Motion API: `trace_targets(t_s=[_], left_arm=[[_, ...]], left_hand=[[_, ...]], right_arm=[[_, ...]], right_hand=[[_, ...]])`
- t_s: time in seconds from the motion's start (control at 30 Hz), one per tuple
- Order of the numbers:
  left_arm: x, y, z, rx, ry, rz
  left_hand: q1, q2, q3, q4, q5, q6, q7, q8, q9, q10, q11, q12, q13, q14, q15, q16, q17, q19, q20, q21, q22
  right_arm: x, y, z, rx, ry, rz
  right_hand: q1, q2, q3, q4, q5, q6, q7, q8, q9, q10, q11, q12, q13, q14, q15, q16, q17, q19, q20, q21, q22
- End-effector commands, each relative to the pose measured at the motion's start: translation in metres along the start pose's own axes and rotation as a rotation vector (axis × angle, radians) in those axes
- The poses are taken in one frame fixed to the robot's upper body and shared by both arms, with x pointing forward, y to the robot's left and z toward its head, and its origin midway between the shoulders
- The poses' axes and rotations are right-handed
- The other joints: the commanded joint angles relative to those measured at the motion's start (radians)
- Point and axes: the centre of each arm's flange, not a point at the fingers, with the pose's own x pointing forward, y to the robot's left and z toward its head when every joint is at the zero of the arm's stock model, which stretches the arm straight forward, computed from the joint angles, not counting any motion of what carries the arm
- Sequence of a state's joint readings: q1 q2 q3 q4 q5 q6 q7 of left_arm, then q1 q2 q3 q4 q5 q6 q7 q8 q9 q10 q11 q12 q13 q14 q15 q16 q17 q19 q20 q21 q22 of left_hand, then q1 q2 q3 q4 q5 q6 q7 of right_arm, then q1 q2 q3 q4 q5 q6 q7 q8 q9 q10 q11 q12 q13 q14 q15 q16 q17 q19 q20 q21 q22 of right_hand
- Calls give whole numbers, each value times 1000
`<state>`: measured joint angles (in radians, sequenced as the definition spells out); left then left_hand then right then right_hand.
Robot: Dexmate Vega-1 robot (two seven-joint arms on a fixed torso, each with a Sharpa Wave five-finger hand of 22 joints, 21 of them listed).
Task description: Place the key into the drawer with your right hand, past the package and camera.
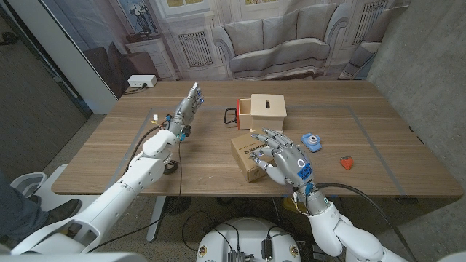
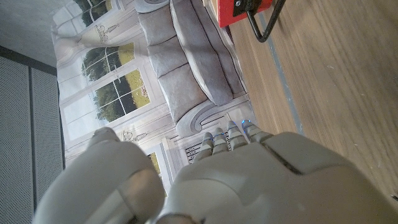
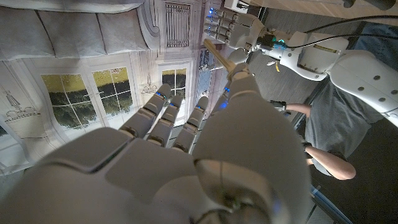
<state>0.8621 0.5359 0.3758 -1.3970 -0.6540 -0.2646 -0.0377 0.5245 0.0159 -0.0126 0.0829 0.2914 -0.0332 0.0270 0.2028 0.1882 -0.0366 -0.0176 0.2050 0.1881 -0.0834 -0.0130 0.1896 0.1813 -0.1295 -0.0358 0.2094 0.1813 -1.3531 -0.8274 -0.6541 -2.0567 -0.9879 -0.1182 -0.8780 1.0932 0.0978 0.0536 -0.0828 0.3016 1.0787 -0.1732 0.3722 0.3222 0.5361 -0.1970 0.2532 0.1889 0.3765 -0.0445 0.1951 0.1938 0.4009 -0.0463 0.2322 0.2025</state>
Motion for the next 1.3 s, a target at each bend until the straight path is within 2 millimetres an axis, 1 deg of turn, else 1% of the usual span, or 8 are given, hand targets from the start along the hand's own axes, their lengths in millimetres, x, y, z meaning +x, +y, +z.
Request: trace_targets(t_s=[0.03, 0.33, 0.37, 0.7, 0.87, 1.1, 1.3], left_arm=[[-3, 5, 2, 3, 7, 3], [-5, 7, -2, 14, 14, 20], [-5, 7, -2, 17, 16, 22], [-6, 12, -2, 15, 11, 29], [-7, 13, -5, 9, 15, 26], [-9, 15, -4, 14, 16, 22], [-11, 14, -5, 11, 10, 18]], left_hand=[[5, 2, -6, 3, -4, 4, 3, -4, 2, -1, -1, 0, 3, -2, 3, -1, 4, -10, 2, -4, 4], [8, 4, -6, 2, -4, 3, 3, -4, 2, -1, -2, 0, 3, -2, 4, -1, 3, -10, 3, -4, 4], [8, 4, -6, 2, -4, 3, 3, -4, 2, -1, 0, 0, 3, -2, 4, -1, 3, -10, 3, -4, 3], [11, 5, -7, 1, -4, 4, 6, -4, 2, -2, 2, 0, 3, -3, 5, -1, 3, -9, 3, -4, 3], [13, 6, -8, 0, -4, 4, 7, -4, 2, -3, 3, 0, 3, -3, 6, -2, 3, -9, 2, -3, 3], [15, 7, -8, 0, -5, 3, 6, -4, 2, -4, 3, -1, 3, -4, 6, -2, 3, -9, 3, -3, 3], [17, 8, -9, -1, -5, 3, 6, -4, 2, -4, 2, -1, 3, -4, 5, -2, 3, -10, 3, -4, 3]], right_arm=[[14, -10, 3, 7, 4, 16], [30, -13, 5, 9, 2, 55], [32, -14, 5, 12, 6, 61], [53, -22, 7, 31, 41, 117], [61, -24, 7, 51, 47, 133], [74, -26, 6, 74, 58, 157], [83, -25, 7, 65, 48, 149]], right_hand=[[4, 3, -9, -1, -5, -4, -1, 8, 6, 13, -5, 5, 3, 5, -165, -6, -1, 12, -151, 8, 3], [6, 7, -18, 1, -5, -7, 3, 10, 21, 7, -6, -2, 2, -3, -165, -9, -4, 9, -149, 7, 3], [6, 7, -18, 1, -5, -7, 2, 10, 21, 7, -7, -2, 2, -3, -164, -9, -4, 8, -148, 7, 3], [5, 15, -28, 6, -6, -18, 7, 9, 38, 0, -2, -9, 1, -13, -161, -11, -4, 3, -143, 5, 3], [5, 16, -31, 6, -6, -20, 11, 10, 43, -1, -2, -10, 1, -15, -161, -11, -5, 3, -143, 5, 2], [8, 19, -38, 7, -6, -21, 12, 12, 55, 0, 2, -12, 1, -15, -158, -10, -6, 2, -141, 5, 2], [8, 21, -43, 8, -7, -26, 10, 12, 64, 0, 1, -14, 1, -16, -157, -10, -6, 1, -141, 4, 2]])
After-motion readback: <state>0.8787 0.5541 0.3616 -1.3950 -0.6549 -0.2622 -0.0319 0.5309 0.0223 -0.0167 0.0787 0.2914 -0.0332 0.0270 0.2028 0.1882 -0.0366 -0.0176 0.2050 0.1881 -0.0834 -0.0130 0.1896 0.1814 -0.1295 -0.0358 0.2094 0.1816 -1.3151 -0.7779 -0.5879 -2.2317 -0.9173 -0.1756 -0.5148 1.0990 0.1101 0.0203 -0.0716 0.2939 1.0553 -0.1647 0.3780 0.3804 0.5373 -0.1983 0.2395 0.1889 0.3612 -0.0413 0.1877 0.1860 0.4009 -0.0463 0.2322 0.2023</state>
